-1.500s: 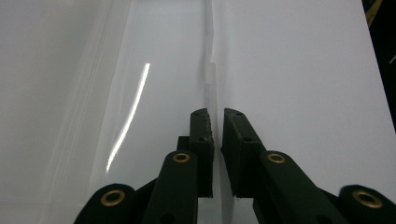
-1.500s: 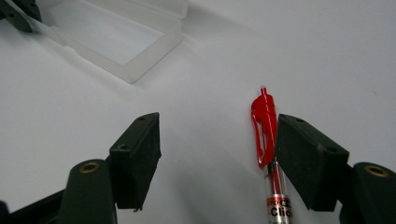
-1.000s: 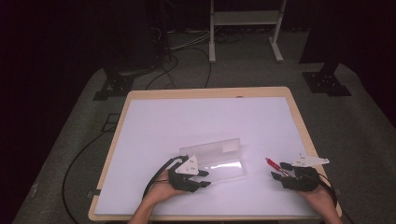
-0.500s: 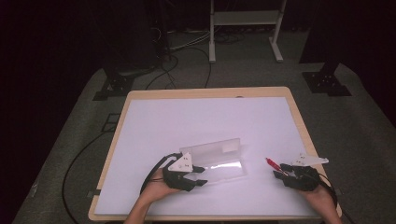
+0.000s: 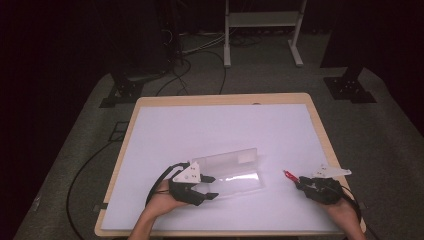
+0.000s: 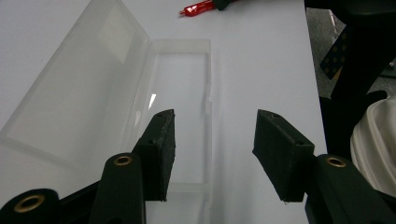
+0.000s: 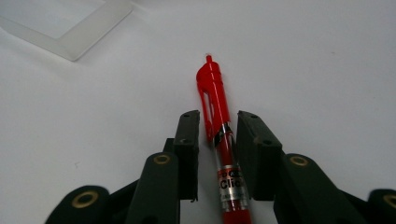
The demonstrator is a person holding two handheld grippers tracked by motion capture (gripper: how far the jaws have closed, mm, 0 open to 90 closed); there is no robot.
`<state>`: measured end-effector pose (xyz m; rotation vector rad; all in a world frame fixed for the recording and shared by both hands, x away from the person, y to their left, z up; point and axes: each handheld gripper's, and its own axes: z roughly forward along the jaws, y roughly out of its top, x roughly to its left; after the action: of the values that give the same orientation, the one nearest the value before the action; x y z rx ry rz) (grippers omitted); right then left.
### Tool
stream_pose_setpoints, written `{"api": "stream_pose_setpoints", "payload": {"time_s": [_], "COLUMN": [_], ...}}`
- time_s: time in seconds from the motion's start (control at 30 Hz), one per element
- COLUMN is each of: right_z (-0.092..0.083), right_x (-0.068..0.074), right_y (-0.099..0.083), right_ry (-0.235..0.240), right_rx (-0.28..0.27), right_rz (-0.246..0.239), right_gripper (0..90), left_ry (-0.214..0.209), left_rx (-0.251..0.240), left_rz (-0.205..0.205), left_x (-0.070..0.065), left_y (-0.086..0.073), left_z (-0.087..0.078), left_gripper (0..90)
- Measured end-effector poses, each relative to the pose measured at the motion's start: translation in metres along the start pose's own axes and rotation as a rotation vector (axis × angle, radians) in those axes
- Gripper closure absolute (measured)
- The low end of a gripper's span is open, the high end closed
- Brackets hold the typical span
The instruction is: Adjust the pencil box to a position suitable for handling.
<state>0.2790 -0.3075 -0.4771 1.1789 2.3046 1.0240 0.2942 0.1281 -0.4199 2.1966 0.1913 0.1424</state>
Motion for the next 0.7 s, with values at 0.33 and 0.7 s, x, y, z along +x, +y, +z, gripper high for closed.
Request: {"api": "stream_pose_setpoints", "payload": {"time_s": [0.33, 0.7], "right_z": [-0.004, -0.002], "right_x": [0.000, 0.003], "right_y": [0.002, 0.002], "right_ry": [0.015, -0.010], "right_rx": [0.005, 0.023], "right_rz": [0.011, -0.013], "right_gripper": [78.5, 78.8], "left_ry": [0.015, 0.037], "left_rx": [-0.011, -0.017], "left_rz": [-0.012, -0.021], "left_x": [0.001, 0.004], "left_y": [-0.002, -0.004], "left_z": [-0.012, -0.021], "left_gripper": [45.2, 43.4]}}
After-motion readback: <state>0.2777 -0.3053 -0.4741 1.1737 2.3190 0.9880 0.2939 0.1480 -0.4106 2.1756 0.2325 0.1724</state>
